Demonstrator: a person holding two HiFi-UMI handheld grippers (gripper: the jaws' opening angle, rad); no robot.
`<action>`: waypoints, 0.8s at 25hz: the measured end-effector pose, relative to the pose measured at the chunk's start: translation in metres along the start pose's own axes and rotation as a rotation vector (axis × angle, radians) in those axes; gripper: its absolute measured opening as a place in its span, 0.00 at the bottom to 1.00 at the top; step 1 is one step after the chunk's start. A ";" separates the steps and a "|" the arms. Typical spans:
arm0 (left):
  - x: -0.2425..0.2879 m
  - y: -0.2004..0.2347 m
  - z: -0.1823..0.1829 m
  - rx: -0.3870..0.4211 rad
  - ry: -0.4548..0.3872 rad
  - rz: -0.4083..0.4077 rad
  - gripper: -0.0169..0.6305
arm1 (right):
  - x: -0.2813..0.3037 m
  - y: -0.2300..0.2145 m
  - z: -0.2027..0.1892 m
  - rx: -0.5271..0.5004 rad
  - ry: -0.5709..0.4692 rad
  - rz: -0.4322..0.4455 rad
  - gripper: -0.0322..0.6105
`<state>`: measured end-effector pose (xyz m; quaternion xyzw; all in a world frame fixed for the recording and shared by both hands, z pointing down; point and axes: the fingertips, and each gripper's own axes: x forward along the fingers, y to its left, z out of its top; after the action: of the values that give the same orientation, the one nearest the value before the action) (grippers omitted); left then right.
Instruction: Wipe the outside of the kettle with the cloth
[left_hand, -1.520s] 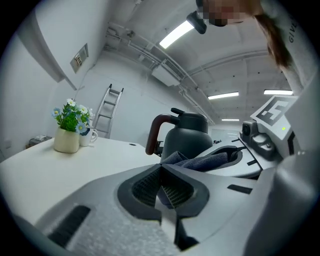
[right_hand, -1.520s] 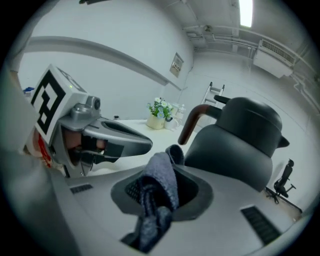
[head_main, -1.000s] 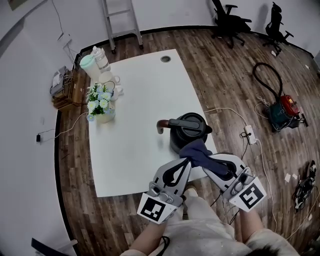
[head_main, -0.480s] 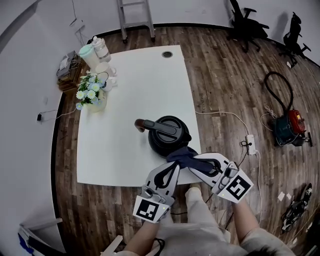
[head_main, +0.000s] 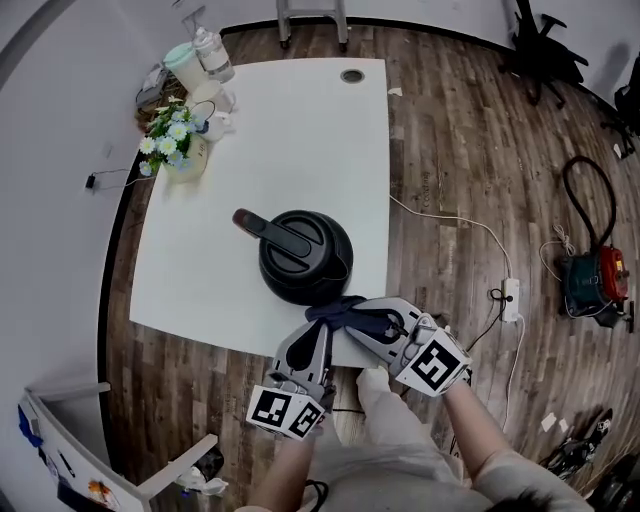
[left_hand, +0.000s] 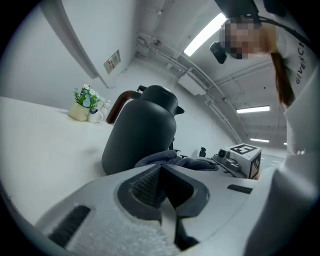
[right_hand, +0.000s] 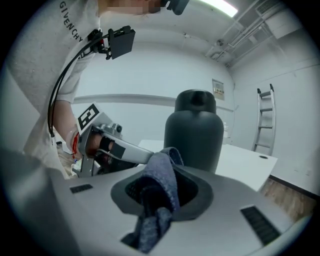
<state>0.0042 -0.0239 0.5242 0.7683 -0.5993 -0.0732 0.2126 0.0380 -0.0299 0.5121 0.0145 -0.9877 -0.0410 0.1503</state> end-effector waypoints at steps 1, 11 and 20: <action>0.002 0.000 -0.001 0.012 0.006 0.008 0.04 | -0.002 -0.001 0.002 -0.006 -0.027 0.015 0.16; 0.028 -0.099 0.099 0.195 -0.182 -0.139 0.04 | -0.081 -0.046 0.093 -0.024 -0.262 0.194 0.16; 0.055 -0.084 0.073 0.122 -0.074 -0.093 0.04 | -0.054 -0.083 0.080 0.031 -0.233 0.192 0.16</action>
<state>0.0674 -0.0773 0.4319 0.8035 -0.5739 -0.0748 0.1396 0.0669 -0.1041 0.4127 -0.0824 -0.9958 -0.0126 0.0376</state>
